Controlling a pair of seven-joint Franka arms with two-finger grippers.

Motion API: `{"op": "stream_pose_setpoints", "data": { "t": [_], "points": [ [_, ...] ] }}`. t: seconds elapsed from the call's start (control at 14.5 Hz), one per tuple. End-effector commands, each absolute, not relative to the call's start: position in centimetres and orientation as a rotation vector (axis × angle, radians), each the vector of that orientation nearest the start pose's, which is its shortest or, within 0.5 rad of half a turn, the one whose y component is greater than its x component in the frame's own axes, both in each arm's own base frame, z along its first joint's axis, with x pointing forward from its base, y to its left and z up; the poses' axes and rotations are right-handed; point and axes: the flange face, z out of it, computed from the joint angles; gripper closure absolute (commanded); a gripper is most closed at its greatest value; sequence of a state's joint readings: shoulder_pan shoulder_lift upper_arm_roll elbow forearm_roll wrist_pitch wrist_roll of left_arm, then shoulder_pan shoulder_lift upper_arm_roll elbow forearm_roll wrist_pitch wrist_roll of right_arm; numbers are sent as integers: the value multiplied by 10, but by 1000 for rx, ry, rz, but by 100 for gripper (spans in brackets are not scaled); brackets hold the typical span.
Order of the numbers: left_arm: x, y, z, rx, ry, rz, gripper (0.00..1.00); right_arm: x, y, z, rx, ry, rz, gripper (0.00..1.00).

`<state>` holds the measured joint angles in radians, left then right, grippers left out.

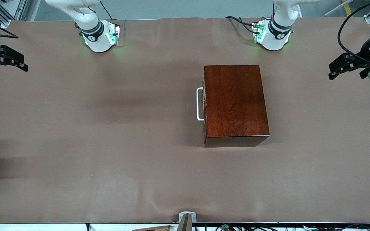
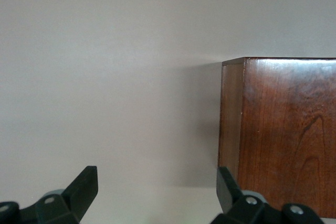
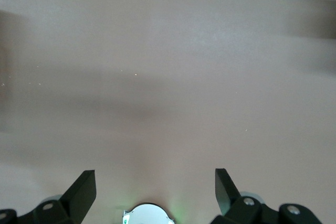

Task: Open drawer, take yellow block, close drawer
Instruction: 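Move the left gripper over the wooden box toward its drawer handle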

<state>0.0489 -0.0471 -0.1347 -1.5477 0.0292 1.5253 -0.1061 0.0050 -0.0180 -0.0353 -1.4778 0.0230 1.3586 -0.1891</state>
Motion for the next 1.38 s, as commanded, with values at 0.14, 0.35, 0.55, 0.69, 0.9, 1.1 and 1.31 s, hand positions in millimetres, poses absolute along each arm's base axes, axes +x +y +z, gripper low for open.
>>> {"op": "stream_pose_setpoints", "data": {
  "t": [0.14, 0.35, 0.55, 0.69, 0.9, 1.1, 1.31],
  "points": [
    [529, -48, 666, -3098, -29, -32, 0, 520, -17, 663, -3087, -243, 153, 0],
    [533, -52, 660, -3108, -23, -5, 0, 520, -17, 663, -3087, -243, 153, 0],
    [537, -81, 653, -3104, 33, 6, 0, 520, -18, 663, -3087, -238, 155, 0],
    [540, -105, 648, -3110, 11, 16, 0, 520, -17, 664, -3089, -242, 153, 0],
    [542, -164, 623, -3117, -104, 81, 0, 519, -21, 663, -3084, -234, 157, 0],
    [550, -220, 605, -3121, -236, 118, 0, 520, -17, 665, -3086, -243, 150, 0],
    [550, -251, 593, -3116, -286, 136, 0, 519, -22, 665, -3089, -228, 153, 0]
  ]
}}
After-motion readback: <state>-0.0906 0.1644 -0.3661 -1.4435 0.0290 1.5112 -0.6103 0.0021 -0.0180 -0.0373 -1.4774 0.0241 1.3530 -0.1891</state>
